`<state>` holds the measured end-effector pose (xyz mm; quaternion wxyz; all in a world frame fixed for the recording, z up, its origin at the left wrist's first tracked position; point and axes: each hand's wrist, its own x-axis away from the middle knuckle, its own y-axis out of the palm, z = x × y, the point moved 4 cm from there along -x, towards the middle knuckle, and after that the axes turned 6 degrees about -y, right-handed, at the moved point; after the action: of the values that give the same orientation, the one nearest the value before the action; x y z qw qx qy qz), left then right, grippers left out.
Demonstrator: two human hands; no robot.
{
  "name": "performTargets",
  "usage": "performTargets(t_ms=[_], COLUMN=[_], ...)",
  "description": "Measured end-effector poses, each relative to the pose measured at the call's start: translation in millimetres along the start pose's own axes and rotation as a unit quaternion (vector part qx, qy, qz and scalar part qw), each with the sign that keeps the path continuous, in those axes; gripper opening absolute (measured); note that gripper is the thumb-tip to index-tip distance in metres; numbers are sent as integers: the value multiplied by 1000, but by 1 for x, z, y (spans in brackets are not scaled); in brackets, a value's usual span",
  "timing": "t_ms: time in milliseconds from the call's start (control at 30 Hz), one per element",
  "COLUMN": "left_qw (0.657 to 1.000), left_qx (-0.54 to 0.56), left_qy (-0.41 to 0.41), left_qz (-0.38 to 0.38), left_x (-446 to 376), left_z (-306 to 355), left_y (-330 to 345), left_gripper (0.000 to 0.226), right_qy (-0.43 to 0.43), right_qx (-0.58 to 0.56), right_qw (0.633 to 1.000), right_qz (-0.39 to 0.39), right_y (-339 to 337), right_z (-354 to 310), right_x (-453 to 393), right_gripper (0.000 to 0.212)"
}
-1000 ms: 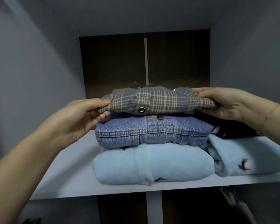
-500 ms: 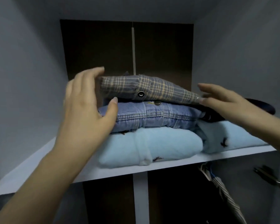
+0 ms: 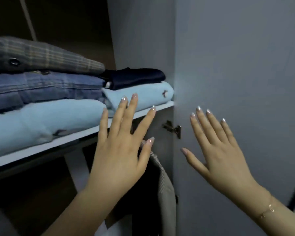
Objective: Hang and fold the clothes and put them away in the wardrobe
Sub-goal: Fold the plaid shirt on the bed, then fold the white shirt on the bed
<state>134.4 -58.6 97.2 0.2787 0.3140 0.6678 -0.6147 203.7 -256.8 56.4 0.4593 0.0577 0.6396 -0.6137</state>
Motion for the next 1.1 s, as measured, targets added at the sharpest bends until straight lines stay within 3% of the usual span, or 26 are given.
performTargets(t_ms=[233,633,767,1100], left_qw=[977,871,824,681], left_qx=[150,338,383,462], left_qy=[130,309,369,512], left_qz=[-77,-177,-195,-246], left_x=[44,142,167,225], left_z=[201,562,660,919], left_y=[53,20,10,23], left_gripper=[65,66,64,71], right_qy=[145,382,461,644], right_qx=[53,143,170,203], right_qw=[983,892,846,688], right_qz=[-103,-194,-205,-264], right_y=[-37,-184,-222,-258], right_z=[105,253,283,365], right_x=[187,495,579,766], right_gripper=[72,69,67,66])
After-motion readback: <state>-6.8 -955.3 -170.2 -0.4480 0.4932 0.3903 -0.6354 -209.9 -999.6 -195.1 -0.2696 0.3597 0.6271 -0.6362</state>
